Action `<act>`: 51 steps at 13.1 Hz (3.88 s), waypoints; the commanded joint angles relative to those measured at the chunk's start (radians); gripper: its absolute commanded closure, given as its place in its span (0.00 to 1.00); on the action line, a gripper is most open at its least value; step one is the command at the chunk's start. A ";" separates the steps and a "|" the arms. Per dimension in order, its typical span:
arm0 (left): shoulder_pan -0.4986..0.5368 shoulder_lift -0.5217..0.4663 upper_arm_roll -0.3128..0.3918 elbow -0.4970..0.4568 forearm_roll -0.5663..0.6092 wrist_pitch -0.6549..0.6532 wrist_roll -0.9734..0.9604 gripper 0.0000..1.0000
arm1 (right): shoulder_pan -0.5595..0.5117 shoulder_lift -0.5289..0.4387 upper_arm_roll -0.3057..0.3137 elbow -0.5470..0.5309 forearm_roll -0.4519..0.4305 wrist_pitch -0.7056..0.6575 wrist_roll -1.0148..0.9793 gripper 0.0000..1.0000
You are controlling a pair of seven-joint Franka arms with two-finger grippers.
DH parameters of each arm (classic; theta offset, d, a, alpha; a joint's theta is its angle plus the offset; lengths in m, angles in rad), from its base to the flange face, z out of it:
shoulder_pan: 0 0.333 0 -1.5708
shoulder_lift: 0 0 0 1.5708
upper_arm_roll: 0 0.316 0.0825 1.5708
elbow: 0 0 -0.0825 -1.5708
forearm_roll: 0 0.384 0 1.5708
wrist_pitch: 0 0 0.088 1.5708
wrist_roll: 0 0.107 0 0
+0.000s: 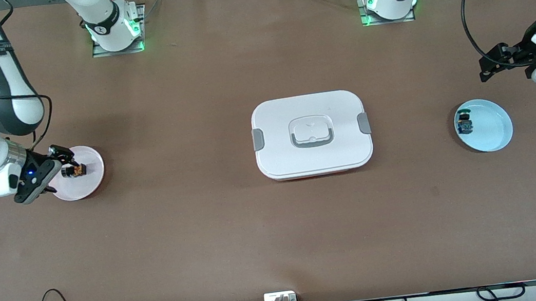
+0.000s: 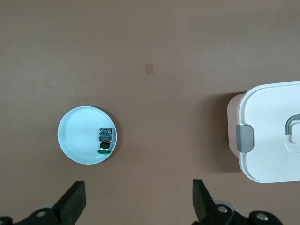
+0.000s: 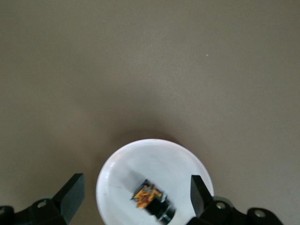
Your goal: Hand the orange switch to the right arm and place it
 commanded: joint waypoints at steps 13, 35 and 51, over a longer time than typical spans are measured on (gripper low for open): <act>0.005 0.020 -0.001 0.039 -0.010 -0.007 0.004 0.00 | 0.132 -0.024 -0.016 0.510 -0.098 -0.731 0.882 0.00; 0.007 0.020 0.001 0.041 -0.012 -0.007 0.004 0.00 | 0.210 -0.212 -0.120 0.302 -0.163 -0.551 0.900 0.00; 0.007 0.020 0.001 0.041 -0.012 -0.007 0.004 0.00 | 0.210 -0.196 -0.116 0.375 -0.143 -0.575 0.899 0.00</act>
